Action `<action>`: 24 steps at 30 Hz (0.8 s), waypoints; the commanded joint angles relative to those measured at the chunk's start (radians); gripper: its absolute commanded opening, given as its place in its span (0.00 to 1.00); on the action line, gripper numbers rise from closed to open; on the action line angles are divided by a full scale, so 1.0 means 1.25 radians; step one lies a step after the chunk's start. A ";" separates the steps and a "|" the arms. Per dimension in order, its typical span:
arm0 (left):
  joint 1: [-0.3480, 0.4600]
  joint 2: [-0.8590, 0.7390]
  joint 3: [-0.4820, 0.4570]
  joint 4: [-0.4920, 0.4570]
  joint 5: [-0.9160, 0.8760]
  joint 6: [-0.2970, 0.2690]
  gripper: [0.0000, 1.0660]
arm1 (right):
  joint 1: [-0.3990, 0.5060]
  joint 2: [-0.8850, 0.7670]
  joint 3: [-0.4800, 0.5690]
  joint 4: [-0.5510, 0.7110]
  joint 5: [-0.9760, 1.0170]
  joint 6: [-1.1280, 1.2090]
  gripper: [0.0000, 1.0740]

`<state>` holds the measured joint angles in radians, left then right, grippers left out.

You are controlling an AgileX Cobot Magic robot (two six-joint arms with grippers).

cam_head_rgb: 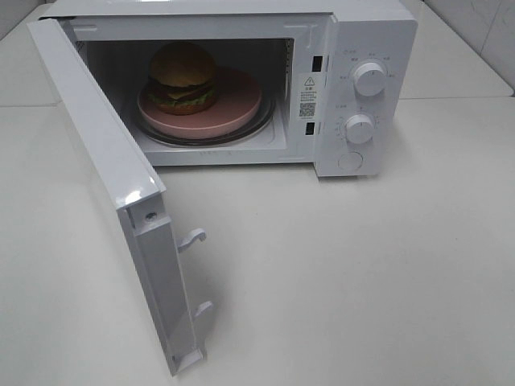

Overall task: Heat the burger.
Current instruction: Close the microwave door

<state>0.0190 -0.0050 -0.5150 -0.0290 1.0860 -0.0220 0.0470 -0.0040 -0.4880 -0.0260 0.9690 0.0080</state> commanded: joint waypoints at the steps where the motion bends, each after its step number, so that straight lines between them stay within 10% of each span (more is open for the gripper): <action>1: 0.001 -0.013 0.000 0.010 -0.012 0.002 0.96 | 0.002 -0.023 0.000 -0.002 -0.004 0.008 0.71; 19: 0.001 0.092 -0.037 0.027 -0.175 -0.004 0.92 | 0.002 -0.023 0.000 -0.002 -0.004 0.008 0.71; 24: 0.001 0.164 -0.037 0.042 -0.262 0.002 0.68 | 0.002 -0.023 0.000 -0.002 -0.004 0.008 0.71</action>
<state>0.0190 0.1950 -0.5540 0.0170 0.7900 -0.0220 0.0470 -0.0040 -0.4880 -0.0260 0.9690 0.0080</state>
